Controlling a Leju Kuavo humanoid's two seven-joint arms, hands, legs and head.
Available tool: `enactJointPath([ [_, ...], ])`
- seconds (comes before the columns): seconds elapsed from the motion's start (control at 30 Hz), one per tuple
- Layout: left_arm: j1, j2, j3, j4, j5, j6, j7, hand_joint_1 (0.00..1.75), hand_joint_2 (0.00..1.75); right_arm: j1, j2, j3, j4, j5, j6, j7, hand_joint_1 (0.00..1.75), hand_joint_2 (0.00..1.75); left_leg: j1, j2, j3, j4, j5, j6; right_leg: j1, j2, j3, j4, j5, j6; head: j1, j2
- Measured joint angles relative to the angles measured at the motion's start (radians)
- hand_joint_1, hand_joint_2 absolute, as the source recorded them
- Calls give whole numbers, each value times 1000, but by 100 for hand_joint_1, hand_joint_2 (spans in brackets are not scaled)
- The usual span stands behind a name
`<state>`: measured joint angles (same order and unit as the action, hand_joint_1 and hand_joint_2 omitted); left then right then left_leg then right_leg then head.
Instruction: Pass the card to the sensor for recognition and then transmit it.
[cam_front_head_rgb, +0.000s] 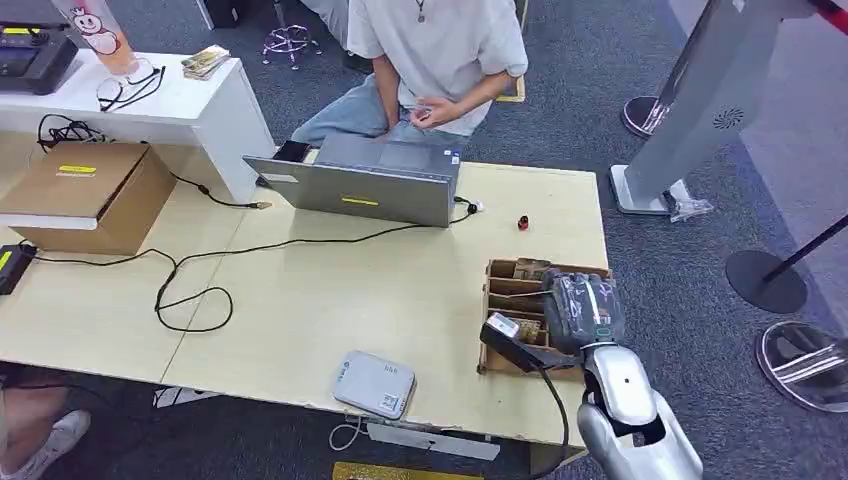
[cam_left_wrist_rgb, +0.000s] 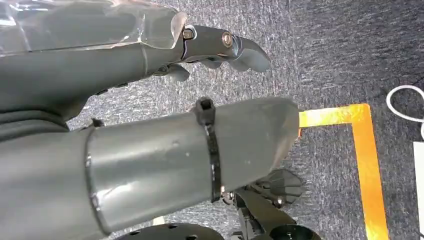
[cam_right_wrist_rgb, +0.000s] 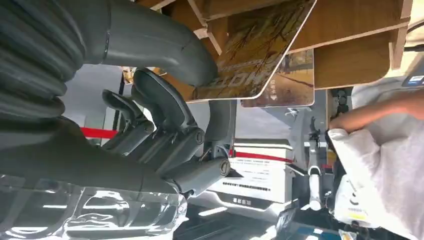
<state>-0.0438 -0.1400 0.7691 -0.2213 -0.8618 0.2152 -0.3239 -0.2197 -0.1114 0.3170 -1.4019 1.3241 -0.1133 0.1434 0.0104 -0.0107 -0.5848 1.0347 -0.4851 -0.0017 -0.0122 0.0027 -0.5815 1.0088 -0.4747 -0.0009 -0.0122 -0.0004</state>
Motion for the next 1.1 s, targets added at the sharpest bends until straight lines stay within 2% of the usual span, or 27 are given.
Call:
enactJointPath([
  [1.1,0,1,0,-3,-5,-1,11,0,0,-8,2,0,-26,0,1,-9,175,175,0,0,0,0,0,0,0,0,0,0,0,0,0,0],
])
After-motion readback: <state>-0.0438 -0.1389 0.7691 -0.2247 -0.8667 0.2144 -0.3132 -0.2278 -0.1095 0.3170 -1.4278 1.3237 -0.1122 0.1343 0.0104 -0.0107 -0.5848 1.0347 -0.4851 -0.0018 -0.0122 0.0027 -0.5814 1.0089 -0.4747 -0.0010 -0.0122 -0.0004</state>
